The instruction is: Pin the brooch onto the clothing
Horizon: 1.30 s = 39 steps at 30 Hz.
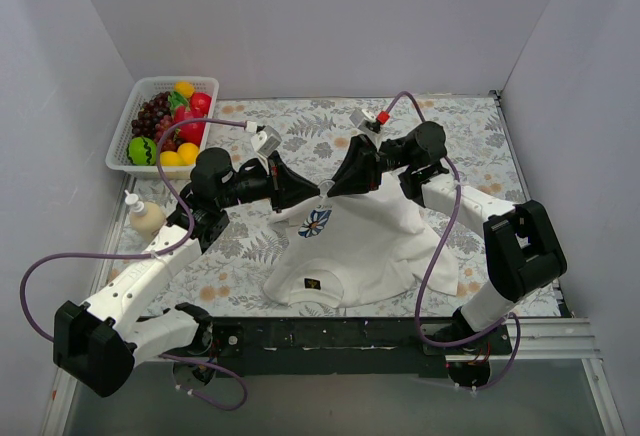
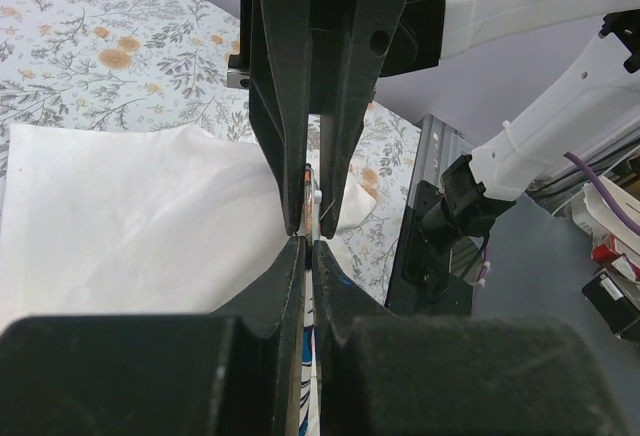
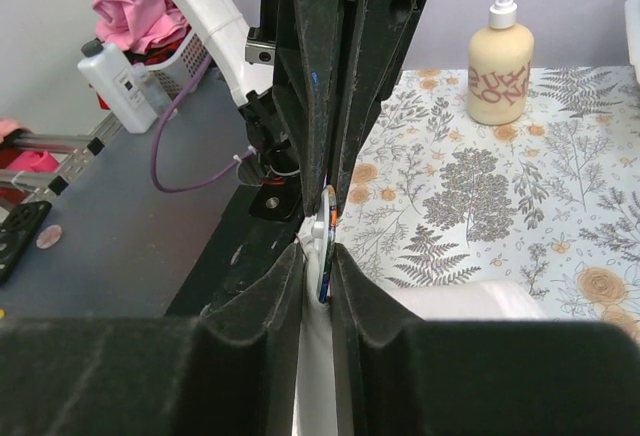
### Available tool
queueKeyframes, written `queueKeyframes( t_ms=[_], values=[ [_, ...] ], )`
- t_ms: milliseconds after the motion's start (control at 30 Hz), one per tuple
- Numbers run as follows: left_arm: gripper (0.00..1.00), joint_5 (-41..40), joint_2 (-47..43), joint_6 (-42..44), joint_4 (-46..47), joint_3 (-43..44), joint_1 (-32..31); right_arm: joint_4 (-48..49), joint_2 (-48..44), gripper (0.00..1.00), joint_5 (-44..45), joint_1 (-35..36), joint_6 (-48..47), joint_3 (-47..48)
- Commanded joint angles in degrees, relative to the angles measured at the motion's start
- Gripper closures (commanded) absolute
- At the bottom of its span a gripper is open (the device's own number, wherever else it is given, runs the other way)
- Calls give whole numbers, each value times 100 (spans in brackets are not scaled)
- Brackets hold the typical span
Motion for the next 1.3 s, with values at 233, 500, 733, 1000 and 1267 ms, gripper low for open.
queueKeyframes(
  t_ms=[233, 500, 733, 1000, 1267],
  values=[
    [100, 123, 0, 74, 113, 361, -14, 311, 50, 89, -160, -13, 156, 329],
    [100, 203, 325, 135, -98, 756, -23, 206, 137, 99, -151, -12, 191, 399],
    [100, 247, 493, 171, -239, 959, -14, -3614, -11, 99, 679, -4, -2729, 1021],
    [100, 273, 466, 153, -213, 880, -14, -5480, 6, 99, 1624, 49, -3535, 1568],
    [100, 238, 370, 162, -256, 862, -14, -6269, 111, 99, 2300, 49, -3597, 1927]
  ],
)
